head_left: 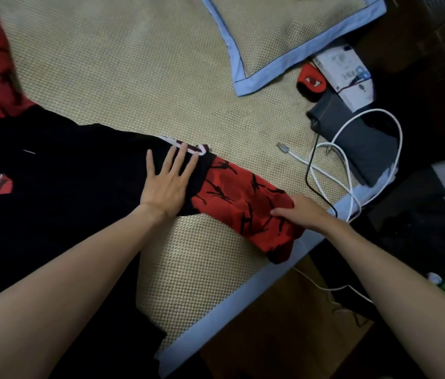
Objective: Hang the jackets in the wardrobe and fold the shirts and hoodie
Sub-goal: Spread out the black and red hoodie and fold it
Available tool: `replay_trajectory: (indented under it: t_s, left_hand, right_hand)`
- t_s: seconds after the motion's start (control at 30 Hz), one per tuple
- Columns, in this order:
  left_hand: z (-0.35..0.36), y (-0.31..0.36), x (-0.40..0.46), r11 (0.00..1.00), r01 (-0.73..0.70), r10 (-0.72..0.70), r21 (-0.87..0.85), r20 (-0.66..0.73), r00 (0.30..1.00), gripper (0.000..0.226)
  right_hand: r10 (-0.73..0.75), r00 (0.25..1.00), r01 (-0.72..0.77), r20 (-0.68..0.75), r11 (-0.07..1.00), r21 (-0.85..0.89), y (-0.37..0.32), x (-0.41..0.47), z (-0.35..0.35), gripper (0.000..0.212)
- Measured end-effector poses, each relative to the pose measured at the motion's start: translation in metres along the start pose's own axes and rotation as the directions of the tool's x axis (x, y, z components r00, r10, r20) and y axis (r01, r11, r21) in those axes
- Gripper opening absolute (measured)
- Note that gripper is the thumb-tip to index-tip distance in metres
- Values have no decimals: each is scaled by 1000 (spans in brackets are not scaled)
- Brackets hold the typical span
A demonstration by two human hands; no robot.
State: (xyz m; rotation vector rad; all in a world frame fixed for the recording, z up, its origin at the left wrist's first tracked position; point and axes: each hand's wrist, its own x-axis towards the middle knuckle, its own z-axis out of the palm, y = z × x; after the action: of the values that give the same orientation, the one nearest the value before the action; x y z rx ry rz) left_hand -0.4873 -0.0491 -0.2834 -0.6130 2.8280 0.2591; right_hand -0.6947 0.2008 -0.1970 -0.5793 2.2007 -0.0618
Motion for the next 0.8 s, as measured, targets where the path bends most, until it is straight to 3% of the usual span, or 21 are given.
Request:
replay_trajectory:
  t_s: [0.07,0.13,0.2,0.33,0.43,0.57,0.67,0.8]
  left_hand:
    - [2,1,3,999,-3,4,-34,39,999,81]
    - [2,-1,3,999,3,1,-54,72,997,81]
    - [0,-1,3,997,3,4,-76,88,996,81]
    - [-2,1,3,990,26,-15,-138,77,997,74]
    - [3,2,3,989,32,-25,-141,51,998,74]
    - [8,2,4,997,33,-30,-68,51,998,91]
    - [10,2,4,998,33,-31,-44,53,998,92]
    - [11,2,4,999,28,-27,-30,55,998,91]
  right_hand:
    - [71,997,-72,39,997,29,13,3,-2,32]
    - [174,972,-219,157,915,339,22,-2,-6,40]
    - [181,957,-283,226,749,599,31,-7,-9,71]
    - [67,962,-261,266,523,812,19,-19,-10,45]
    - [85,939,-320,334,572,755,20,-25,-11,45]
    - [189,904,-371,384,792,484,41,-25,-16,39]
    - [295,913,-368,281,893,260,60,-22,-19,41]
    - [344,931,-357,120,927,114,66,-21,-21,59]
